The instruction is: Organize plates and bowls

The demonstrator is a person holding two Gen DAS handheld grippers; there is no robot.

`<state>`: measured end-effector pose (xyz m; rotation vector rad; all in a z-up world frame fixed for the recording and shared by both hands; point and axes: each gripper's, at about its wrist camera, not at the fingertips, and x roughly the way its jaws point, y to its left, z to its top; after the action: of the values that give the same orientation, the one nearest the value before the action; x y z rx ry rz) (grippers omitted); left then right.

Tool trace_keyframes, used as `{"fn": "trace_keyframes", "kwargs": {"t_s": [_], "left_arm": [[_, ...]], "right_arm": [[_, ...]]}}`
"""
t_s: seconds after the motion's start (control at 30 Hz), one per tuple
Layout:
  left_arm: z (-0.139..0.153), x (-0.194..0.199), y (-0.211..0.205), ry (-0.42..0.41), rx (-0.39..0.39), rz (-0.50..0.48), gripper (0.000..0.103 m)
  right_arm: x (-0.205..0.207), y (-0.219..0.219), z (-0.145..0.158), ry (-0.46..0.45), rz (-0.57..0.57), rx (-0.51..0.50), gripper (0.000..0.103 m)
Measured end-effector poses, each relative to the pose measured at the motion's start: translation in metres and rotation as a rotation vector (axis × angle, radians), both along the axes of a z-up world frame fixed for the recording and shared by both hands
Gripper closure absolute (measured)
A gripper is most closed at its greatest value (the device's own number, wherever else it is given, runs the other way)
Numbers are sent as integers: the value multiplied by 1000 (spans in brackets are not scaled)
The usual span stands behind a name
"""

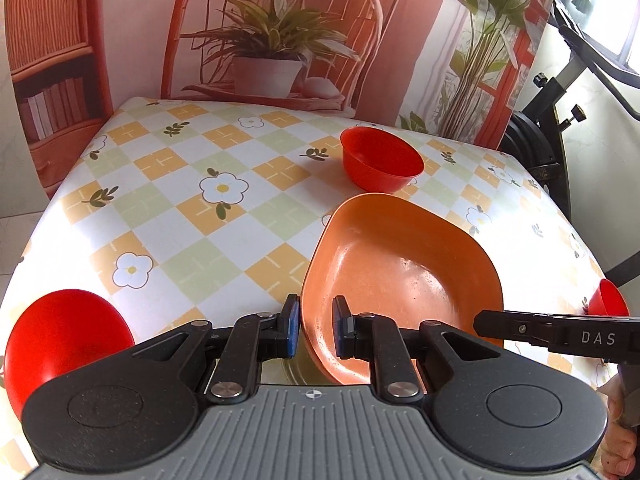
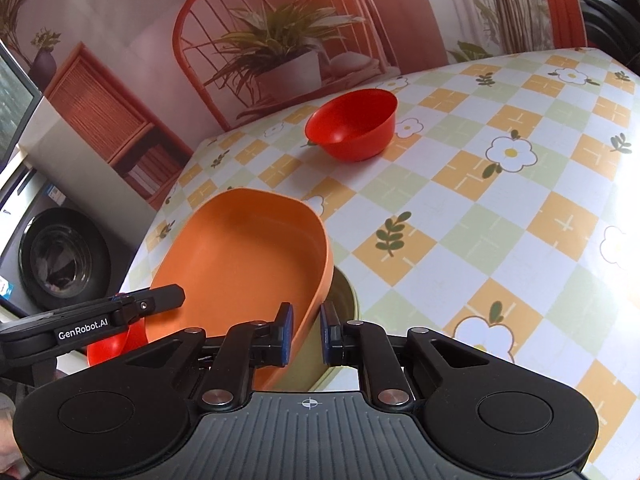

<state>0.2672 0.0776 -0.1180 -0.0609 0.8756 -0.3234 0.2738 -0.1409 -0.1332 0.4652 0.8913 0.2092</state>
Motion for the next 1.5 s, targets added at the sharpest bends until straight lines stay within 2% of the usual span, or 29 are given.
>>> {"fn": "trace_keyframes", "kwargs": {"t_s": [0.2,0.67,1.5], "left_arm": [[-9,-3,-4,-1,23,-6,85],[-20,3,-6,14,44,13,85],[-24,5,-7,3,83,17,85]], "right_arm": [[-4,-1,-10,40,6,11,90],[-7,7,-17,72,55,2,88],[-6,7,-17,72,61,6,87]]}}
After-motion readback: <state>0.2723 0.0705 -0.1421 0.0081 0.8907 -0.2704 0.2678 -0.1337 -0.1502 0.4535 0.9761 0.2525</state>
